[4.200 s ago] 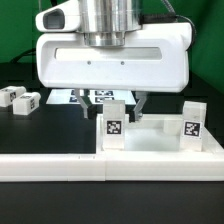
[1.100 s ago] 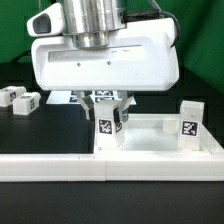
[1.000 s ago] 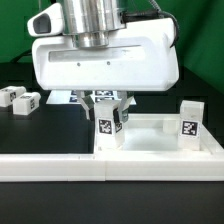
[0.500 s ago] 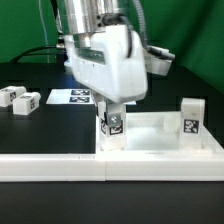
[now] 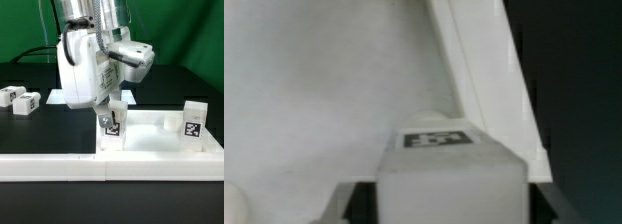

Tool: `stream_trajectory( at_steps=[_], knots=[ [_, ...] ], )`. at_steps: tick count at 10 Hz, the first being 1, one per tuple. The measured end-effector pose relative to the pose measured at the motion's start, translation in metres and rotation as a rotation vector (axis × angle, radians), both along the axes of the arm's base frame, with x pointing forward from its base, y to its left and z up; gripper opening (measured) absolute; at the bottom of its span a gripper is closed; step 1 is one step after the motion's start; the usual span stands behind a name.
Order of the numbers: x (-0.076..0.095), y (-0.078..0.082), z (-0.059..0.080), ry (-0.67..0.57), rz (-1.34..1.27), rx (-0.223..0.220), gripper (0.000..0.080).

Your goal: Assemble square table

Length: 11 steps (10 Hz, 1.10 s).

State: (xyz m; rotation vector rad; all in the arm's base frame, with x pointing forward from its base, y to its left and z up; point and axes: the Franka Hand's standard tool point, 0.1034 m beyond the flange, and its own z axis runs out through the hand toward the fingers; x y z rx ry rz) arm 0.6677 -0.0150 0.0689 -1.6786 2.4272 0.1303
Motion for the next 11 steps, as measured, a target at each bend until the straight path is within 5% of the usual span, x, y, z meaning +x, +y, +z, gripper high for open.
stream_trajectory(
  at_steps=[5, 6, 7, 8, 9, 11],
  knots=[
    [-0.004, -0.004, 0.000, 0.047, -0.110, -0.015, 0.0292],
    [-0.004, -0.003, 0.000, 0.047, -0.109, -0.015, 0.0373],
    [-0.004, -0.003, 0.000, 0.047, -0.109, -0.015, 0.0373],
    [-0.003, -0.004, 0.004, 0.037, -0.107, -0.014, 0.0552],
    [-0.002, -0.005, 0.019, 0.017, -0.102, -0.008, 0.0630],
    [-0.009, 0.010, 0.043, 0.003, -0.095, 0.009, 0.0646]
  ],
)
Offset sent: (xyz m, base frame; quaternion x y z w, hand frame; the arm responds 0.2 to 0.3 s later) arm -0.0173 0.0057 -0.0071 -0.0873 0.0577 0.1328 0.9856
